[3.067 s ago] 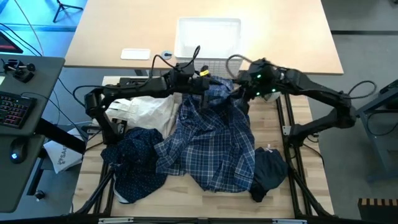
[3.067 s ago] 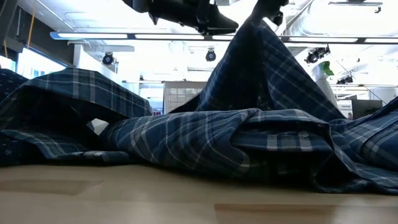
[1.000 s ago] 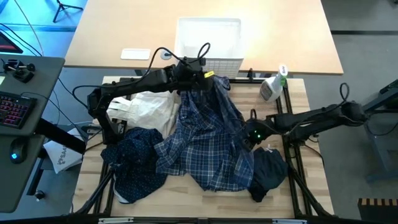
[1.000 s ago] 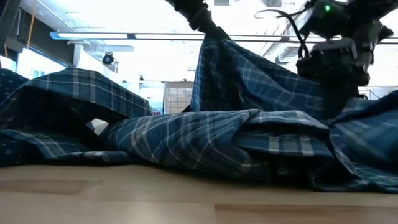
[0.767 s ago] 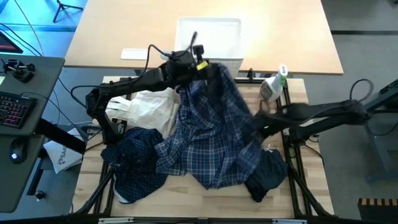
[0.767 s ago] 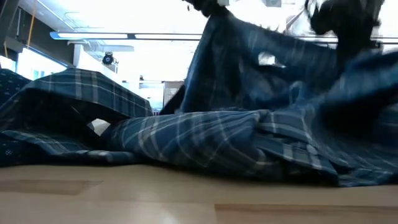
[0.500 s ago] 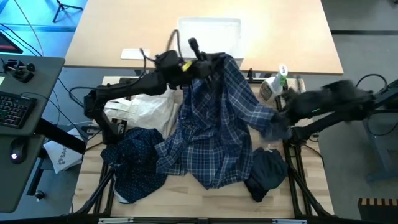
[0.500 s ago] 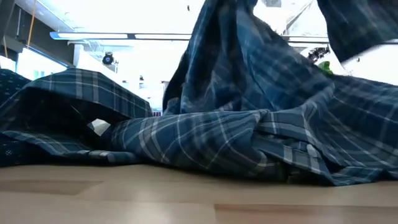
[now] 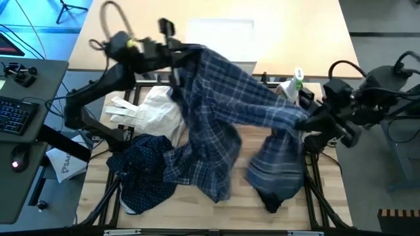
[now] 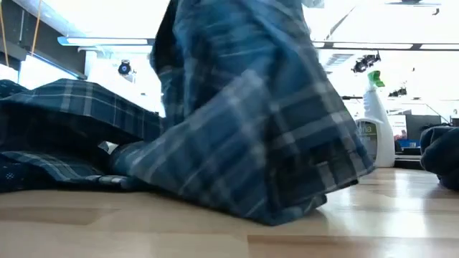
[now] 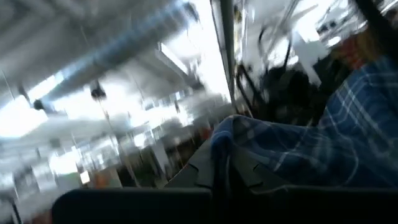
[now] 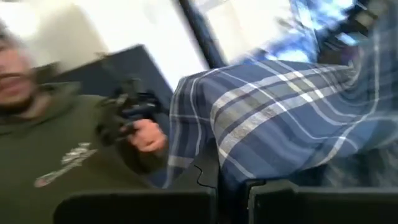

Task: Fold Laundry from Bin
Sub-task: Fold the blue checkered long sleeve

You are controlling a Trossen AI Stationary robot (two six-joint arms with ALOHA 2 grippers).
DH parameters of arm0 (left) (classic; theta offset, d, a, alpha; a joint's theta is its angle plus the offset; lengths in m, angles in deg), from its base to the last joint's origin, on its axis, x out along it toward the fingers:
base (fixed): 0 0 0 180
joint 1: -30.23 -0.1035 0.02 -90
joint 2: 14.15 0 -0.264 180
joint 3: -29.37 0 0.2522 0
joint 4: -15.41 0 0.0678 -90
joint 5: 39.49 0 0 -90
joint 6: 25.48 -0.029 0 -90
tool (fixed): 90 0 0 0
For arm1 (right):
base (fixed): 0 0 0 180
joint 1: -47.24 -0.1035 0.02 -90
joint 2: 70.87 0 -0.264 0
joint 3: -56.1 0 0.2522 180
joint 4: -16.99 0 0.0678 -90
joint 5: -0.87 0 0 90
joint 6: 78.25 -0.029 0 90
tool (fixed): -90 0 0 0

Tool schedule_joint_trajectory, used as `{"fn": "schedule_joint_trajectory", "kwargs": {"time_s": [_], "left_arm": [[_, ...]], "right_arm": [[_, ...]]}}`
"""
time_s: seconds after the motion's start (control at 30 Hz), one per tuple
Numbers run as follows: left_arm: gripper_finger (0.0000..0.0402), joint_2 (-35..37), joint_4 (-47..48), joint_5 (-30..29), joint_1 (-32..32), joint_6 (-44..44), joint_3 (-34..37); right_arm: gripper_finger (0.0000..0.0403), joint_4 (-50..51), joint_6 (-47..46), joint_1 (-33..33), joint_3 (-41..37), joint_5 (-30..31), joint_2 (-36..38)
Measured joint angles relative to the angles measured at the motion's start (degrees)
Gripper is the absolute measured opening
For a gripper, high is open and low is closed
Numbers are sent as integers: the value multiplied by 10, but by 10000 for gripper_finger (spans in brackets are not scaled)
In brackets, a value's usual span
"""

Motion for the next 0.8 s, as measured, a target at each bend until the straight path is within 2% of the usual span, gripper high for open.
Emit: {"fn": "schedule_joint_trajectory", "kwargs": {"time_s": [0.2,0.4,0.47,0.6,0.8], "left_arm": [[0,-97,47,11,-23,6,2],[0,-223,7,47,2,-55,-2],[0,-272,6,48,16,-38,-33],[1,-374,37,3,24,37,-127],[38,-505,251,-10,14,71,-321]], "right_arm": [[1,220,-240,4,6,75,-2],[0,424,-457,4,5,49,-18],[0,407,-468,4,-12,34,-17],[0,415,-459,5,-33,36,-15],[0,417,-482,5,-96,35,1]]}}
